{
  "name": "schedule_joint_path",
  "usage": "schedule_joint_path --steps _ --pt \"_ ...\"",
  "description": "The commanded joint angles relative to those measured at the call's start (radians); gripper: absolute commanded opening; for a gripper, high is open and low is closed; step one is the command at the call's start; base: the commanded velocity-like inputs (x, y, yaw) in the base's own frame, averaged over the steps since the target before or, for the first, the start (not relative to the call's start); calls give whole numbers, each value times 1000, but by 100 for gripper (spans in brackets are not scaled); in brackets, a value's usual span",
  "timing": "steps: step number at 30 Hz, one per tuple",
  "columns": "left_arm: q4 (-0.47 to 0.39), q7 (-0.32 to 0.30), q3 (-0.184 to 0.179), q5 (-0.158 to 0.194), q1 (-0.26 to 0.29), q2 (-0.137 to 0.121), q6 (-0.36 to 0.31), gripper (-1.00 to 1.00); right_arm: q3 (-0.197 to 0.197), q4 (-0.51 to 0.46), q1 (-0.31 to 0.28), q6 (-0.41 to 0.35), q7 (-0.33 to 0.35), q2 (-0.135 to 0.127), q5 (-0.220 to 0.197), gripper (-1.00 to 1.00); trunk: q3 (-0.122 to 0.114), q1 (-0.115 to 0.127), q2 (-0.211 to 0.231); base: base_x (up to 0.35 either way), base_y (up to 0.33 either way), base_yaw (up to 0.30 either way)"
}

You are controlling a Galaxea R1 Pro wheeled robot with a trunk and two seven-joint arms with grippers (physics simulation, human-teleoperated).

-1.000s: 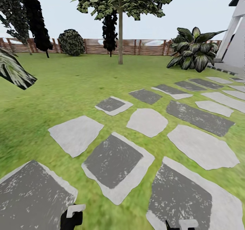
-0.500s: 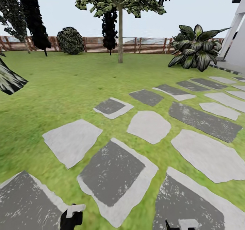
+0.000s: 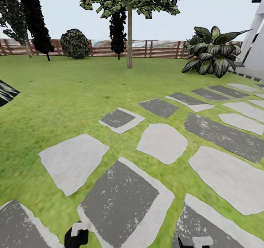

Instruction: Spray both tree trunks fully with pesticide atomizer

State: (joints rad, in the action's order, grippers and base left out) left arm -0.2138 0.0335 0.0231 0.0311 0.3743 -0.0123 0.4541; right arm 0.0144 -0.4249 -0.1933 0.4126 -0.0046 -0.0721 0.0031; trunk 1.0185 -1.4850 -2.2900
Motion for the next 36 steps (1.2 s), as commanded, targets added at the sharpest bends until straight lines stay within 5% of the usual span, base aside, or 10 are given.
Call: schedule_joint_path --steps 1,36 --pt "0 0 0 0 0 0 0 -100 0 0 0 0 0 0 0 100 0 0 0 341 0 0" --pt "0 0 -1 0 0 1 0 -100 1 -2 0 -1 6 -2 1 100 0 0 0 341 0 0"
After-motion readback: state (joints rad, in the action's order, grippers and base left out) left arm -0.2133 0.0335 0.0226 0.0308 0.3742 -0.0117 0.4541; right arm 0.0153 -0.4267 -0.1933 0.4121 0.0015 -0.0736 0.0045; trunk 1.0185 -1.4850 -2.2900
